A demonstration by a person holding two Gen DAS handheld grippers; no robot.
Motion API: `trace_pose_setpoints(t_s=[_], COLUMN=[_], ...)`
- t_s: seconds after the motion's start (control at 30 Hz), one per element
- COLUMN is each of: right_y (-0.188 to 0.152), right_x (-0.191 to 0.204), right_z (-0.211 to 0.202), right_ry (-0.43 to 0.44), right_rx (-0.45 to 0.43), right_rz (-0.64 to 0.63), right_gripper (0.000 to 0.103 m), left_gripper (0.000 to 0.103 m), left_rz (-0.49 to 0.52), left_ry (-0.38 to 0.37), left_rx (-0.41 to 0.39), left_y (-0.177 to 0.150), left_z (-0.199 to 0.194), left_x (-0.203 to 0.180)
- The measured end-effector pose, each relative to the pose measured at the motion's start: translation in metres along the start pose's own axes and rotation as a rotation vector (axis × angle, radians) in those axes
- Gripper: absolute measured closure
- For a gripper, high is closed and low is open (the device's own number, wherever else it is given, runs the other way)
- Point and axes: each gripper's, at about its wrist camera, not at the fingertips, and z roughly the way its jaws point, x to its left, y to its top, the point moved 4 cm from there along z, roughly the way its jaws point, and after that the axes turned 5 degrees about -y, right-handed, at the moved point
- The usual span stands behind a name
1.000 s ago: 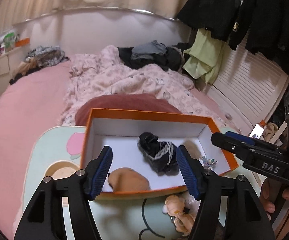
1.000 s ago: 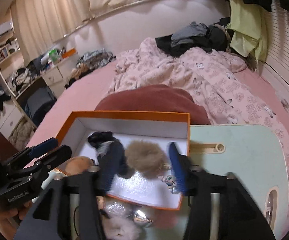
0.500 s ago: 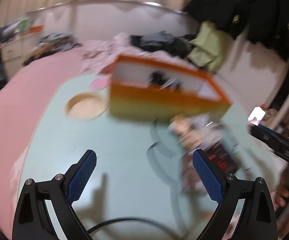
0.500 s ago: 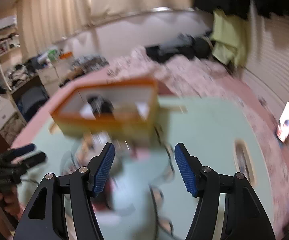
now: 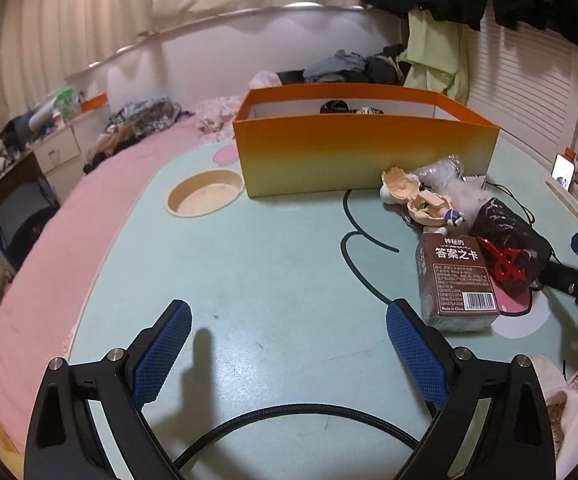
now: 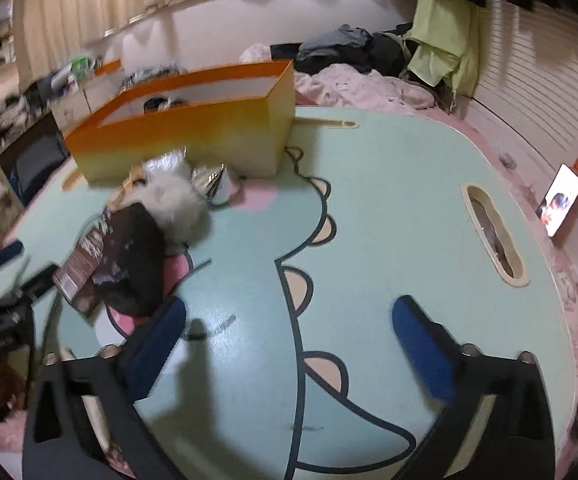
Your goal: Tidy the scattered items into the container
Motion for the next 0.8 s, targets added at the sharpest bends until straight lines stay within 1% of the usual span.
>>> trace_pose_setpoints(t_s=[0.33, 0.8], right_y=[-0.0011, -0.0026], right_x=[0.0004, -0.0002], right_z=[-0.0007, -0.0005], right_ry=[0.0, 0.002], right_rx=[-0.001, -0.001], right_rz=[-0.011, -0.012], right_gripper=[0.0, 0.0], left_gripper=[0.005, 0.005], left_rz=[-0.015, -0.015], left_ry=[-0.026, -0.025], left_rx=[-0.011, -0.012], left_y=[-0.0008, -0.001], left_z=[-0.0021, -0.0023], left_x=[-0.0018, -0.0036])
